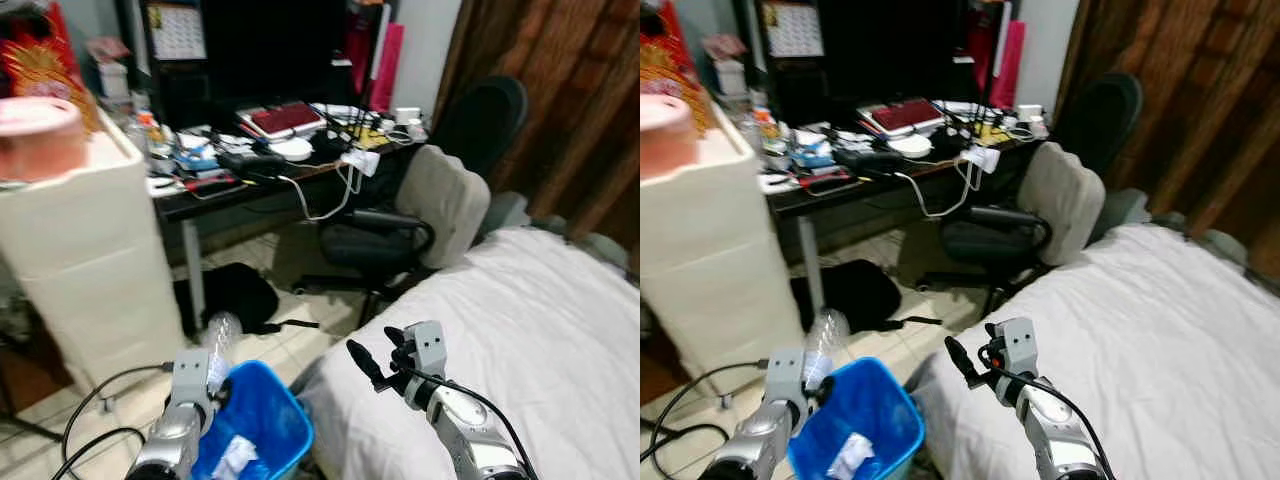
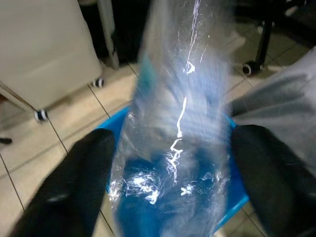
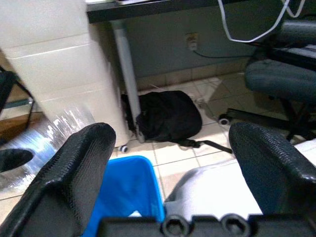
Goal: Clean up the room
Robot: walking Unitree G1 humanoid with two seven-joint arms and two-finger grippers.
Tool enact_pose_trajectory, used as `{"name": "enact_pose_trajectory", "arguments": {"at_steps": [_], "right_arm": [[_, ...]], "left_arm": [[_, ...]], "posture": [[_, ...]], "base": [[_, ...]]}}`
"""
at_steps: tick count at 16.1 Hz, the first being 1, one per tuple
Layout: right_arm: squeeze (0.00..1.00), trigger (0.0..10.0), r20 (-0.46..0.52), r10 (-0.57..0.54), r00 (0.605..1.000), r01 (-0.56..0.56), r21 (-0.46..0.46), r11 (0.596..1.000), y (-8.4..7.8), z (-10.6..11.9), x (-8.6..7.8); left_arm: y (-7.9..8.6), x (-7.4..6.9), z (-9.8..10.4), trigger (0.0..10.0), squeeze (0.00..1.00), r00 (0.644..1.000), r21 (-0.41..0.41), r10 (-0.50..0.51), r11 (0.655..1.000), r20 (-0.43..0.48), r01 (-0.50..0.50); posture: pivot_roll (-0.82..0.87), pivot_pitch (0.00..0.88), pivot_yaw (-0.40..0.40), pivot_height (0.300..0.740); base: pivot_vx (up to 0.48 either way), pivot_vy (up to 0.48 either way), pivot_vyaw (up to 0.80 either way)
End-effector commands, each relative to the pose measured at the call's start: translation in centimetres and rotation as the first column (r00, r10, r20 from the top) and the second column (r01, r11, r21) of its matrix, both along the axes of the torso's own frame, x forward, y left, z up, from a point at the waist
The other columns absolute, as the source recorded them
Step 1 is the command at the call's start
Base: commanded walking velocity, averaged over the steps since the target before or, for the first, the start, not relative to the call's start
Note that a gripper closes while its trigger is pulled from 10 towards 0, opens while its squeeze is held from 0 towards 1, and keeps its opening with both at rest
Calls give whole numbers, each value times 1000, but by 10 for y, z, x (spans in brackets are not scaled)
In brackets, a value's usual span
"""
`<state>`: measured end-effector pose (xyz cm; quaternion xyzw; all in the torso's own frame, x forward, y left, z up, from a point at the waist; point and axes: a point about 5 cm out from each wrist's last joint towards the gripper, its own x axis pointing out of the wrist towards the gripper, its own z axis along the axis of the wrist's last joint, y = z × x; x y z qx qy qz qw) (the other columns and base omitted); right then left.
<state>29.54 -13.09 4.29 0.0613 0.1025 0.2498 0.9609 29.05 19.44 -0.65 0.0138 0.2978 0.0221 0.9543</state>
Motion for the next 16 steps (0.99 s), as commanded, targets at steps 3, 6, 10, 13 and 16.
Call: {"name": "enact_pose_trajectory", "arguments": {"at_steps": [3, 6, 10, 13, 16], "right_arm": [[0, 10000, 4, -28, 1000, 28, -1, 1000, -7, 2, 1], [0, 10000, 78, -95, 992, 96, -17, 995, -15, 11, 3], [0, 10000, 262, -322, 910, 328, 21, 944, -47, 39, -9], [0, 10000, 243, -376, 894, 386, 9, 923, -59, 28, -31], [0, 10000, 198, -363, 910, 376, -27, 926, -66, 20, -52]], "left_arm": [[-17, 9, 8, 10000, 0, 994, -13, -92, 996, 54, 93], [-20, 8, 39, 10000, 0, 914, 75, -217, 976, 342, 203], [-29, -22, 103, 10000, 0, 734, 100, -246, 966, 633, 237], [-30, -30, 106, 10000, 0, 709, 183, -286, 958, 645, 220], [-41, -37, 113, 10000, 0, 682, 194, -332, 942, 652, 274]], "posture": [[65, 0, -82, 740], [89, 0, -74, 740], [117, 0, -76, 740], [119, 0, -79, 740], [100, 0, -83, 740]], "base": [[0, 0, 0], [0, 0, 0], [0, 0, 0], [0, 0, 0], [0, -160, 0]]}}
